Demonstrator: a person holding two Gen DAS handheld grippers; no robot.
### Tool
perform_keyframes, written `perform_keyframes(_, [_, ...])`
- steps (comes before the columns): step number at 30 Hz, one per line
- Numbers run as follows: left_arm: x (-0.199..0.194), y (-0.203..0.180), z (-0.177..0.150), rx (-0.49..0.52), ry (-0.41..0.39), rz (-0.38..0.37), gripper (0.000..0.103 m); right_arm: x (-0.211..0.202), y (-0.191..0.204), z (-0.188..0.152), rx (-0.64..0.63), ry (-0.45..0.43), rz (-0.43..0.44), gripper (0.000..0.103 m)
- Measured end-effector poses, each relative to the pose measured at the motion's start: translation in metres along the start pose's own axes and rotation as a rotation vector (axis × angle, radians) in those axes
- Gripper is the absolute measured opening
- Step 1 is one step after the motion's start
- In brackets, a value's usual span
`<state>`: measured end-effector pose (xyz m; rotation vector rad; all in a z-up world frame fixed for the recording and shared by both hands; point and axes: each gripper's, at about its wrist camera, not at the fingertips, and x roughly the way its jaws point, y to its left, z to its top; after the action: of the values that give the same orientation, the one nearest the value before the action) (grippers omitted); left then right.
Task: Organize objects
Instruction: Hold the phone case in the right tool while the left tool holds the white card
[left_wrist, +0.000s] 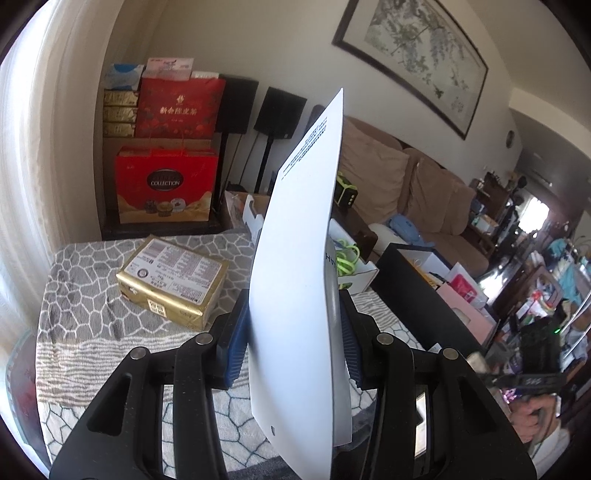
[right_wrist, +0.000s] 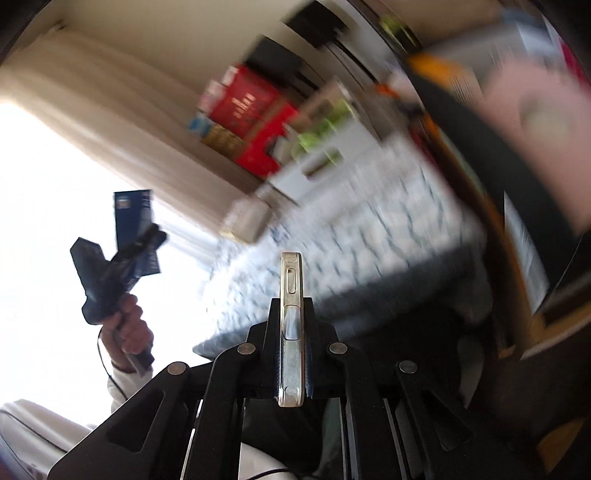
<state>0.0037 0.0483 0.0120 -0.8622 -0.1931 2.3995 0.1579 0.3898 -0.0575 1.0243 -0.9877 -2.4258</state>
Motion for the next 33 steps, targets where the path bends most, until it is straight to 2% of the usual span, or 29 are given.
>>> perform_keyframes(2, [-0.003,-0.003,0.003,0.006,-0.013,-0.006,0.041,-0.013,0.021,0.009,-0.082,-0.043,-0.062,0.007])
perform_keyframes(3, [-0.004,-0.004,0.005,0.009,-0.019,-0.006,0.041,-0.02,0.036,0.016,-0.154,-0.069,-0.136,0.007])
perform_keyframes(6, [-0.008,-0.008,0.009,0.019,-0.036,-0.012,0.041,-0.031,0.06,0.028,-0.272,-0.136,-0.276,0.007])
perform_keyframes(8, [-0.009,-0.011,0.013,0.027,-0.045,-0.017,0.041,-0.036,0.07,0.036,-0.311,-0.177,-0.318,0.007])
perform_keyframes(18, [-0.001,-0.032,0.047,0.083,-0.095,-0.034,0.041,-0.042,0.114,0.083,-0.453,-0.369,-0.444,0.007])
perform_keyframes(27, [0.015,-0.05,0.068,0.127,-0.12,-0.02,0.041,-0.031,0.131,0.117,-0.52,-0.418,-0.489,0.007])
perform_keyframes(33, [0.025,-0.052,0.078,0.129,-0.123,-0.012,0.041,-0.025,0.135,0.127,-0.528,-0.417,-0.474,0.008])
